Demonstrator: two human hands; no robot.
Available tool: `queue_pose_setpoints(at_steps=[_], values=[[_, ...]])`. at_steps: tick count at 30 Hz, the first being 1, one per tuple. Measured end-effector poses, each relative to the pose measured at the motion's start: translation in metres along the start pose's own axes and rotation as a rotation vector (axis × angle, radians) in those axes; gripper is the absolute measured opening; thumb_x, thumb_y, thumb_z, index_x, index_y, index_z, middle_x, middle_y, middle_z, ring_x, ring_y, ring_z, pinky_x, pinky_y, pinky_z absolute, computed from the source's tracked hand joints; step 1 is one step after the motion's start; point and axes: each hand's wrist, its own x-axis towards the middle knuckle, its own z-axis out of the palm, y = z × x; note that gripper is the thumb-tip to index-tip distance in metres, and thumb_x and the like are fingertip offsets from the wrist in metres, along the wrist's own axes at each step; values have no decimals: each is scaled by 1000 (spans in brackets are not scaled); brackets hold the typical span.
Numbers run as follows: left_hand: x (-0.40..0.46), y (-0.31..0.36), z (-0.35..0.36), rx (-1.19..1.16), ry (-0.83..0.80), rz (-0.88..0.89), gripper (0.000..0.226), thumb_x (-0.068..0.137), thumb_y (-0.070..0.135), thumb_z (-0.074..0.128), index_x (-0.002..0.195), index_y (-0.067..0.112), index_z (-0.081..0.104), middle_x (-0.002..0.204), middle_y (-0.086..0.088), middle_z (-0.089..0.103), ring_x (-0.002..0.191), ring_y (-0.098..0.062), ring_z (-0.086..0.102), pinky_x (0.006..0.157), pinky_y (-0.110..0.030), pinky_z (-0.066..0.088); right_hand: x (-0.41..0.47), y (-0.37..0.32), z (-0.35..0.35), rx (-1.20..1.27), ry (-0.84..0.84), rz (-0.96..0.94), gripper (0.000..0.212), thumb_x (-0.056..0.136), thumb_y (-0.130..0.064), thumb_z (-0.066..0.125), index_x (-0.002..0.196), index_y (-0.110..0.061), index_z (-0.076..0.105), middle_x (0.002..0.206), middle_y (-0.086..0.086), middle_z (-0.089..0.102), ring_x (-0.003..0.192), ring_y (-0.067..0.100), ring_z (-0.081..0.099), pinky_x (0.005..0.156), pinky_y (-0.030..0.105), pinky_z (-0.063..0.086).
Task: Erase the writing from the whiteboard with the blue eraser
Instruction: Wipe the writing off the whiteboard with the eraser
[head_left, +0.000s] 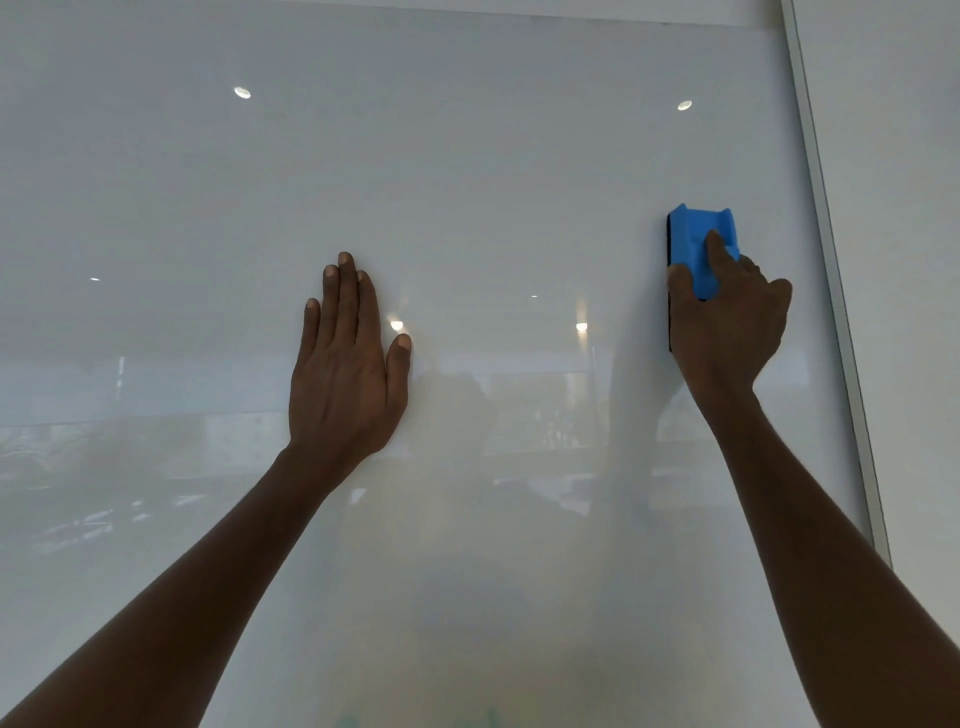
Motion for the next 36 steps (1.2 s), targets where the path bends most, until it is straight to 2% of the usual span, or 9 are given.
queue_pose_setpoints(at_steps=[4, 7, 12, 16, 20, 24, 28, 36], values=[[-1, -3, -1, -28, -7, 14, 70, 105, 39, 21, 161, -3, 13, 171, -18, 5, 160, -28, 3, 129, -38, 3, -18, -9, 2, 66, 6, -16, 49, 98, -46, 54, 142, -26, 52, 109, 5, 66, 93, 19, 38, 83, 40, 45], [-4, -7, -3, -72, -22, 31, 71, 105, 40, 22, 161, -2, 13, 171, -16, 4, 160, -26, 1, 129, -33, -1, -38, -24, 6, 71, -31, -82, 47, 97, -45, 55, 141, -28, 53, 117, 3, 65, 93, 17, 35, 84, 40, 46], [-20, -20, -12, -129, -54, 56, 69, 106, 37, 24, 161, -3, 13, 171, -16, 4, 160, -26, 1, 128, -32, 0, -82, -53, 16, 22, -98, -266, 45, 97, -43, 56, 139, -28, 55, 128, 4, 62, 88, 18, 36, 76, 33, 38], [-43, -42, -22, -124, -79, 52, 67, 107, 35, 27, 161, -2, 12, 171, -15, 3, 160, -25, 0, 128, -29, -3, -121, -72, 22, 19, -146, -355, 43, 96, -42, 58, 137, -29, 58, 134, 5, 60, 89, 24, 43, 79, 30, 33], [-72, -64, -34, -116, -94, 17, 67, 107, 32, 30, 161, -3, 12, 171, -17, 4, 160, -27, 0, 129, -36, 2, -165, -88, 22, 28, -177, -443, 42, 96, -41, 59, 136, -27, 60, 135, 4, 59, 88, 15, 36, 80, 26, 28], [-107, -83, -47, -125, -91, -50, 69, 107, 30, 34, 162, -2, 8, 171, -18, 2, 160, -27, -3, 130, -37, 2, -200, -95, 21, 3, -200, -502, 41, 96, -40, 58, 135, -26, 59, 133, 3, 60, 86, 21, 43, 76, 28, 31], [-139, -96, -54, -97, -99, -65, 69, 107, 31, 35, 161, -4, 10, 171, -20, 3, 159, -29, -2, 130, -38, 3, -229, -96, 18, 10, -219, -530, 40, 96, -39, 61, 134, -27, 61, 133, 2, 59, 86, 21, 41, 77, 28, 31], [-173, -122, -70, -13, -175, -23, 68, 109, 32, 35, 161, -4, 9, 170, -23, 4, 159, -30, -2, 130, -42, 7, -291, -98, 8, 68, -296, -597, 38, 93, -34, 66, 130, -27, 64, 134, 2, 60, 85, 25, 43, 76, 33, 35]])
